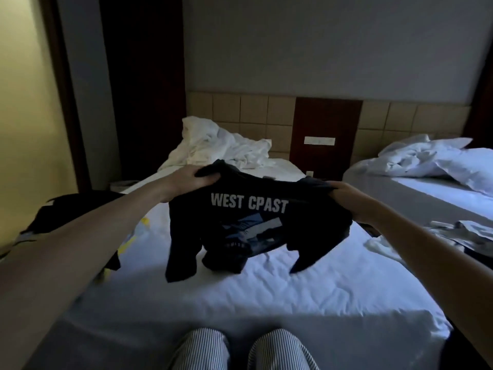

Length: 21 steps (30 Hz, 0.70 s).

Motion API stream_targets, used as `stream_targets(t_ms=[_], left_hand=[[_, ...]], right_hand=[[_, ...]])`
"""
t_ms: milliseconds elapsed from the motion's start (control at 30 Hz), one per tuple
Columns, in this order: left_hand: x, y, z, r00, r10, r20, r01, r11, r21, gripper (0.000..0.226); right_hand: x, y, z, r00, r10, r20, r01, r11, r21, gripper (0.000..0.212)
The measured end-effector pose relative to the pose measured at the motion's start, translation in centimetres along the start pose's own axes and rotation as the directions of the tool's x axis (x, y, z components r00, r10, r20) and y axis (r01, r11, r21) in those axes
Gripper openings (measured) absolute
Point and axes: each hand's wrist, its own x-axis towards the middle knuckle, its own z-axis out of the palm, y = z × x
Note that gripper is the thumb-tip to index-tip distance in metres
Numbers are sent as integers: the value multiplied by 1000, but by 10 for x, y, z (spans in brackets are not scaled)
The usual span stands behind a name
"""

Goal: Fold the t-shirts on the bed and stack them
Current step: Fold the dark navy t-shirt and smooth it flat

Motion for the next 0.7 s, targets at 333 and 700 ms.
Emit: stream_targets(t_ms=[333,700], left_hand=[[-5,-17,-4,975,-156,-157,194,945,263,19],[-10,3,-42,976,-154,155,50,848,527,31]], right_hand=[[10,-31,34,985,-115,130,165,386,-908,17],[15,-52,1,947,-1,321,140,902,-409,22]])
